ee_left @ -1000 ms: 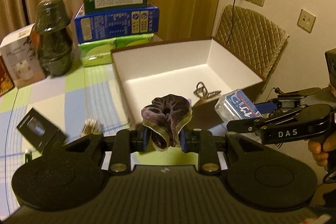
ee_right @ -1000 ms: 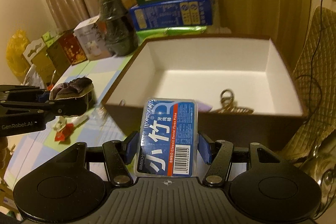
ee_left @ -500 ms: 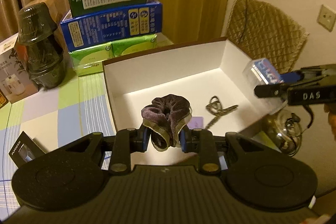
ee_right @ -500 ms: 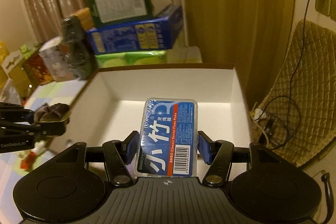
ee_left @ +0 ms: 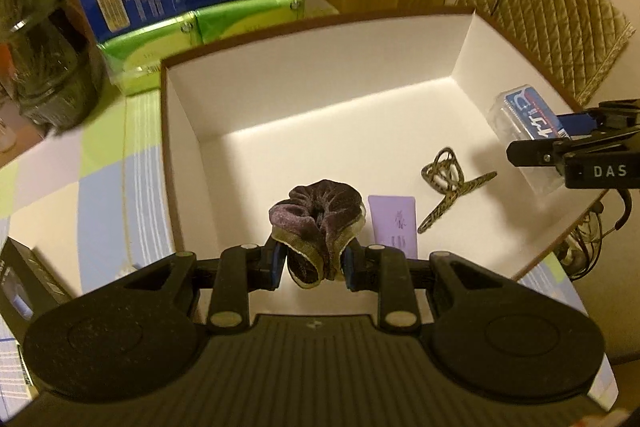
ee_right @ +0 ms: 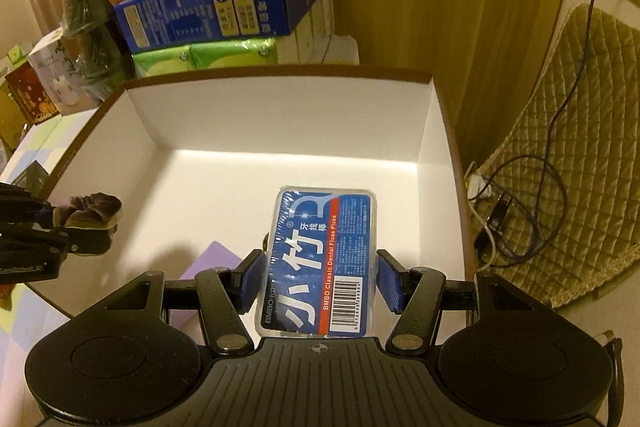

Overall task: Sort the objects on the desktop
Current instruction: 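Lower the floss pack into the box with the right tool while the left tool lowers the scrunchie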

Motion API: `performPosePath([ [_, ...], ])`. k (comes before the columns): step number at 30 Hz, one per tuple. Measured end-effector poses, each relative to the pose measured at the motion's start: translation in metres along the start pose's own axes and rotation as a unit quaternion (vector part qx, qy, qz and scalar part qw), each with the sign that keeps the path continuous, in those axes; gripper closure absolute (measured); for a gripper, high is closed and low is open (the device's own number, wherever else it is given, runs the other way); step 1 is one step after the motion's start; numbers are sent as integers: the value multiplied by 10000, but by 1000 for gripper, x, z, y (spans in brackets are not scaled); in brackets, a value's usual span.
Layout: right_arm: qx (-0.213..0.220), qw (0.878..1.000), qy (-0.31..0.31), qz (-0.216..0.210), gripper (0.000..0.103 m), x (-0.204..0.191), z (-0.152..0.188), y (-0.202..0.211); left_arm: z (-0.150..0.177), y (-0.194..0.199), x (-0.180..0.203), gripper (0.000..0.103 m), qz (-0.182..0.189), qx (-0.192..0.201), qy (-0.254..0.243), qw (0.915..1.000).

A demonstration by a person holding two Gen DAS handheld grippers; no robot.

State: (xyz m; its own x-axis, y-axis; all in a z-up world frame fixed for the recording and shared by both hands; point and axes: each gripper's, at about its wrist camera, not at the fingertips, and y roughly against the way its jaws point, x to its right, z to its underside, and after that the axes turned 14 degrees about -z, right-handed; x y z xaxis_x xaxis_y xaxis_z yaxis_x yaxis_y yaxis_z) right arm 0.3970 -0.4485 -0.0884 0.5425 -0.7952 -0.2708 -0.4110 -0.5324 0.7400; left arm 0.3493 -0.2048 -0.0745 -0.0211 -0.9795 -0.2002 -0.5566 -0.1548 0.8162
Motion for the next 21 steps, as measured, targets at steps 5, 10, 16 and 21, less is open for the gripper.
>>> performPosePath([
  [5,-83,9999,58,2,47,-2,2,-3,0,-13,6,78,-28,-172,-72,9998],
  [10,-135,9999,69,-44,47,-3,1,-6,-3,-21,8,74,-3,-264,-103,9996],
  [16,-231,9996,153,-101,47,-5,-1,-13,-4,-22,10,58,86,-228,-108,9996],
  [21,-310,9993,192,-119,47,-7,-2,-16,-4,-18,13,50,95,-164,-162,9997],
])
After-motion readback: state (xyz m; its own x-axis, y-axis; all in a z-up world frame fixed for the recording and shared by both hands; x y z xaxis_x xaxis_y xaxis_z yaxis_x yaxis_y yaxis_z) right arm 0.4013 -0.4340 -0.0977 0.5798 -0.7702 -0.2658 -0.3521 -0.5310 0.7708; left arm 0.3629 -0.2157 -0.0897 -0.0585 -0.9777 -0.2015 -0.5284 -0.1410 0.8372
